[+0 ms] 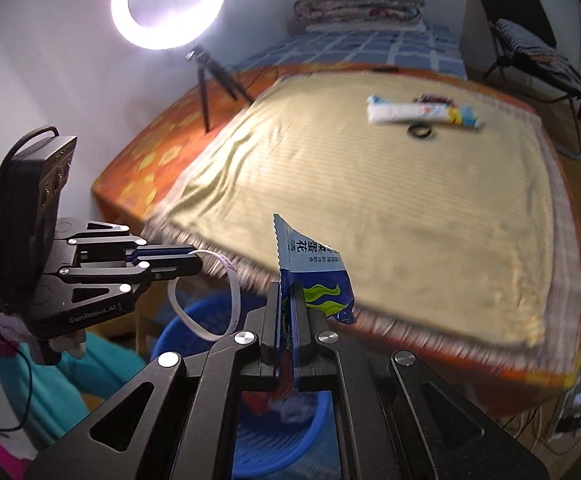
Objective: Collect trash
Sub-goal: 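Carry the blue wrapper and white band over the blue basket with both grippers, then open both grippers to drop the wrapper and band into the basket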
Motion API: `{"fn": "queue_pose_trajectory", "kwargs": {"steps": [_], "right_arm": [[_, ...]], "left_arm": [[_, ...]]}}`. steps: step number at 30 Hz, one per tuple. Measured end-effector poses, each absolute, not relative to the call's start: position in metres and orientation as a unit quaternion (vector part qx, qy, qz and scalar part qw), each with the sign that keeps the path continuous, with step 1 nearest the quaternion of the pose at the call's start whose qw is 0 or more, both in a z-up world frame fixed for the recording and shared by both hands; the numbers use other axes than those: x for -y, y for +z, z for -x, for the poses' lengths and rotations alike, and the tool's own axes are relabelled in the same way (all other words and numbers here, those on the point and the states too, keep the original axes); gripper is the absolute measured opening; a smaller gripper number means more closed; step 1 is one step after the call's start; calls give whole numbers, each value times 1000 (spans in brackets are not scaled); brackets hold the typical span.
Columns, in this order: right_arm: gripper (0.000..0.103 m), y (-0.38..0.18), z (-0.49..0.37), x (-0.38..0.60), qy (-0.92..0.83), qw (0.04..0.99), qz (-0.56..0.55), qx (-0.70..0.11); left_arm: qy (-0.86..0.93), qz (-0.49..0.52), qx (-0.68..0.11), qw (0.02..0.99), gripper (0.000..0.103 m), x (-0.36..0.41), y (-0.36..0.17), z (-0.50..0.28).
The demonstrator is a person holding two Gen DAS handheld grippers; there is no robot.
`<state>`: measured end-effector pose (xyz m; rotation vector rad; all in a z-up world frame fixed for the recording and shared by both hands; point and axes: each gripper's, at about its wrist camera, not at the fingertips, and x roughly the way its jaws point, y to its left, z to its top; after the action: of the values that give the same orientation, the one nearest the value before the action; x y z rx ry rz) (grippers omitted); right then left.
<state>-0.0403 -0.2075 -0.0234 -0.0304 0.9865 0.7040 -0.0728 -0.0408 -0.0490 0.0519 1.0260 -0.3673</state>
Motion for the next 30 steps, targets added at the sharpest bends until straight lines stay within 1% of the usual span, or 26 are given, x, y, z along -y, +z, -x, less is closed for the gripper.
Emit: {"fn": "queue_pose_trajectory", "kwargs": {"steps": [12,19,26,27,29,30], "right_arm": [[2,-59,92,186,353,782,33,-512],[2,-82,105,180,350,763,32,-542],[3,-96,110,179,340,752,32,-564],[4,-97,109,179,337,752,33,-565],[5,-98,109,180,330,753,38,-568],[9,-98,109,180,328,753,39,-569]], "left_arm": [[-160,-24,-534,830,2,29,-89,113],[-160,-37,-555,816,2,34,-106,125],[-160,-48,-566,807,3,40,-112,127],[-160,-47,-568,806,4,40,-113,127],[-159,-49,-571,804,9,42,-115,126],[-159,-50,-572,803,14,42,-115,125]]}}
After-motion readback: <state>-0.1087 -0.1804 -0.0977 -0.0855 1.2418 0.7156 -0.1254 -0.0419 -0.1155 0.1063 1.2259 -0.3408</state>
